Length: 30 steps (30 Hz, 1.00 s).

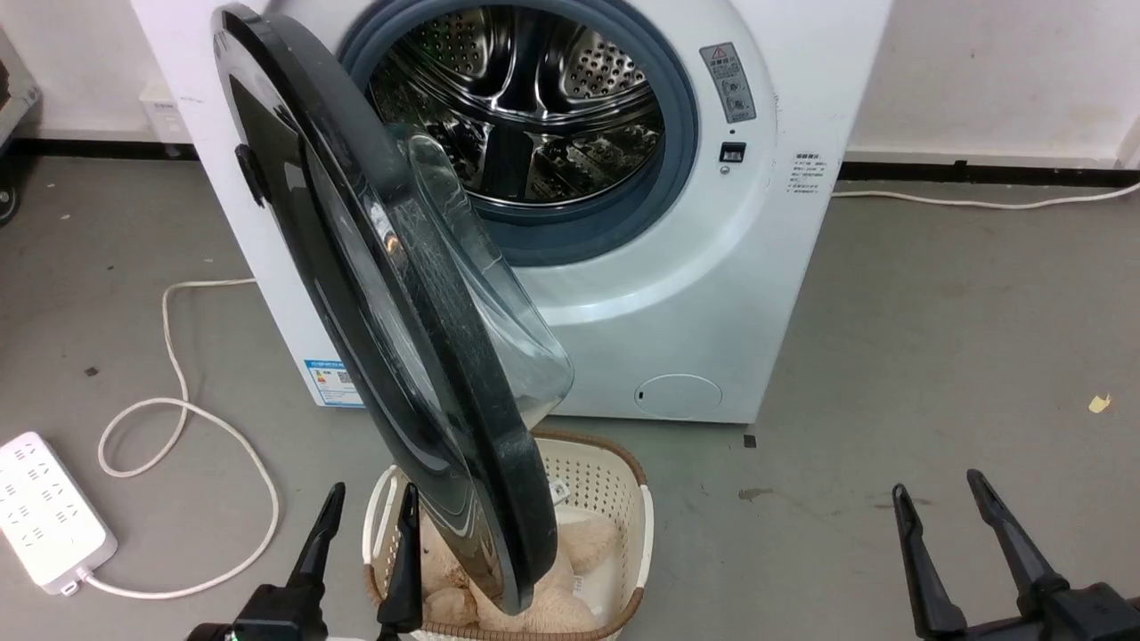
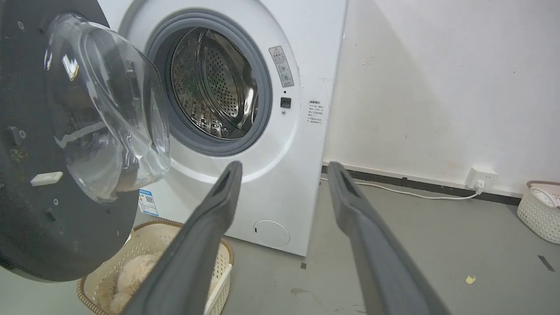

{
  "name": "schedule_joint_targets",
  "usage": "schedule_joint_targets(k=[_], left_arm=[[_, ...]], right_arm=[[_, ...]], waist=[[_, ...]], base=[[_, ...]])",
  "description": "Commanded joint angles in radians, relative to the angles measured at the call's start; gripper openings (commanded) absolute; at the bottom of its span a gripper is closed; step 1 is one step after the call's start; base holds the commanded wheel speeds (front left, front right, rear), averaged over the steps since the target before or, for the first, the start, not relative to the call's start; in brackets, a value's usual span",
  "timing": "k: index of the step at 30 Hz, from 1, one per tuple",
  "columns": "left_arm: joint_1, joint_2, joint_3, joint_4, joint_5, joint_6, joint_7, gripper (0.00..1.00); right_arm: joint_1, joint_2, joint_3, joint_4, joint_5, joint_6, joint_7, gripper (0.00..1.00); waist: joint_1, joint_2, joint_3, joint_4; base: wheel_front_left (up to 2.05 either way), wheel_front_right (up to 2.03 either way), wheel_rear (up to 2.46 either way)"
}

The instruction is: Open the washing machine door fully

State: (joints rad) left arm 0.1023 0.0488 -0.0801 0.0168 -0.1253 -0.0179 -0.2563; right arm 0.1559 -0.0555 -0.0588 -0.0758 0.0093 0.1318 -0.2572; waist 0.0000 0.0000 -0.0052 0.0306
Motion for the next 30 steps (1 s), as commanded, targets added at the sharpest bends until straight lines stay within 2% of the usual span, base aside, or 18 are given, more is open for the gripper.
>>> schedule_joint_targets(k=[1, 5, 6, 7, 11, 14, 20, 25, 30], left_arm=[[0.002, 0.001, -0.001, 0.003, 0.0, -0.001, -0.006, 1.0], [-0.01, 0.001, -0.015, 0.008, -0.003, -0.003, -0.006, 1.0], [-0.012, 0.001, -0.019, 0.009, -0.003, -0.003, -0.006, 0.2], [-0.014, 0.001, -0.021, 0.009, 0.0, -0.005, -0.006, 0.0], [-0.021, 0.001, -0.017, -0.019, -0.006, 0.006, -0.006, 0.0], [-0.038, 0.001, 0.011, -0.087, -0.092, 0.038, -0.006, 0.0], [-0.112, 0.001, 0.025, -0.249, -0.048, 0.051, -0.006, 0.0], [-0.163, 0.001, -0.038, -0.363, -0.032, 0.078, -0.006, 0.0], [-0.165, 0.001, -0.174, -0.391, -0.022, 0.086, 0.052, 0.0]], right_arm=[[-0.01, 0.005, -0.003, -0.006, 0.004, -0.001, -0.004, 1.0], [-0.022, 0.005, -0.002, -0.005, 0.007, -0.001, -0.004, 1.0], [-0.024, 0.005, -0.002, -0.005, 0.008, -0.001, -0.004, 1.0], [-0.025, 0.005, -0.003, -0.006, 0.01, -0.001, -0.004, 1.0], [-0.025, 0.005, -0.005, -0.006, 0.015, -0.001, -0.004, 1.0], [-0.025, 0.005, -0.006, -0.007, 0.018, -0.001, -0.004, 1.0], [-0.032, 0.005, -0.008, -0.006, 0.017, -0.001, -0.004, 1.0], [-0.033, 0.005, -0.012, -0.002, 0.026, -0.001, -0.004, 1.0], [-0.035, 0.005, -0.003, 0.003, 0.039, -0.001, -0.004, 1.0]], waist=[[0.0, 0.0, 0.003, 0.002], [0.0, 0.0, 0.009, 0.007], [0.0, 0.0, 0.01, 0.008], [0.0, 0.0, 0.01, 0.009], [0.0, 0.0, 0.009, 0.014], [0.0, 0.0, 0.009, 0.018], [0.0, 0.0, 0.001, 0.021], [0.0, 0.0, -0.006, 0.019], [0.0, 0.0, -0.006, 0.012]], base=[[0.0, 0.0, 0.0], [0.0, 0.0, 0.0], [0.0, 0.0, 0.0], [0.0, 0.0, 0.0], [0.0, 0.0, 0.0], [0.0, 0.0, 0.0], [0.0, 0.0, 0.0], [0.0, 0.0, 0.0], [0.0, 0.0, 0.0]])
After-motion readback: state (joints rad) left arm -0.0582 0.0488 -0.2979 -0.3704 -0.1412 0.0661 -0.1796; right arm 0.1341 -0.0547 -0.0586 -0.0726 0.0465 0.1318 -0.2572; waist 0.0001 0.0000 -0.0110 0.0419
